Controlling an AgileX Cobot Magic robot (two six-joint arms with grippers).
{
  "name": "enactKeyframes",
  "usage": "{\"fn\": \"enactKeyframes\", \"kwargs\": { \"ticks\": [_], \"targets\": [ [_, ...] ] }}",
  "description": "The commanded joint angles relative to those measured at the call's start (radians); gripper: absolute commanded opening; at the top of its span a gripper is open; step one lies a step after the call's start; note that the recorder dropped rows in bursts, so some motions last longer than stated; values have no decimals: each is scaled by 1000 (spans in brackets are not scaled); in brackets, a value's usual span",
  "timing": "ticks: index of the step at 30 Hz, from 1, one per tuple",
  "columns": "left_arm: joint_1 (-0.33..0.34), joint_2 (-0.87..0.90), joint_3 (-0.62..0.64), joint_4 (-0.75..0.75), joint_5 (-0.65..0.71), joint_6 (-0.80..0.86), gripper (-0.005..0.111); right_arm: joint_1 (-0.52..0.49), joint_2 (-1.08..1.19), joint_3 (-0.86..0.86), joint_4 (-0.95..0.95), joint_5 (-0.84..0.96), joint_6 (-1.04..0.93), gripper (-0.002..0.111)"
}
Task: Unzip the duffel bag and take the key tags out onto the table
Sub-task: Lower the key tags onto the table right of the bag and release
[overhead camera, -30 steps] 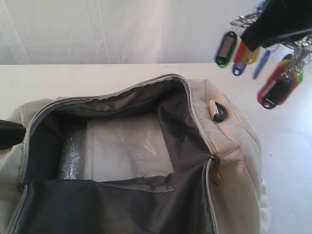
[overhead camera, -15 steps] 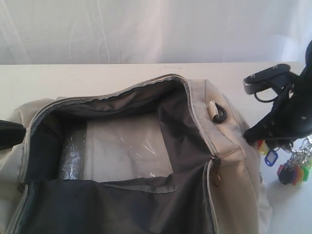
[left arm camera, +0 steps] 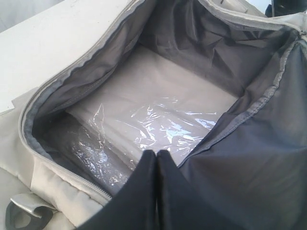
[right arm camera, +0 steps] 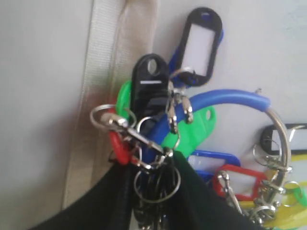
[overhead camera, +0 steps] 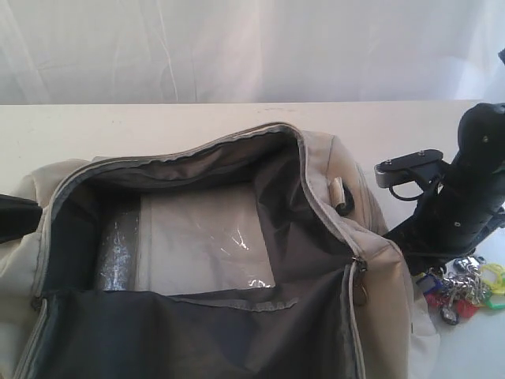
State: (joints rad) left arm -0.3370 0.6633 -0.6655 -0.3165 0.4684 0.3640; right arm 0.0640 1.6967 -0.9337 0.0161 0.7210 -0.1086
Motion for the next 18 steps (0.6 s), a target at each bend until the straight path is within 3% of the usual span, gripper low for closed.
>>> {"fn": "enactKeyframes", "kwargs": {
  "ticks": [1,10,13,18],
  "targets": [
    [-4,-7,7,-15,12,-2,0,-5,3,7,39,-23,-29,5],
    [-4,-7,7,-15,12,-2,0,-5,-76,-16,115,19,-48,52],
    [-4,-7,7,-15,12,-2,0,-5,-157,-29,117,70,-44,51],
    [-4,-7,7,-15,12,-2,0,-5,-310,-34,100,158,-44,37]
  ]
}}
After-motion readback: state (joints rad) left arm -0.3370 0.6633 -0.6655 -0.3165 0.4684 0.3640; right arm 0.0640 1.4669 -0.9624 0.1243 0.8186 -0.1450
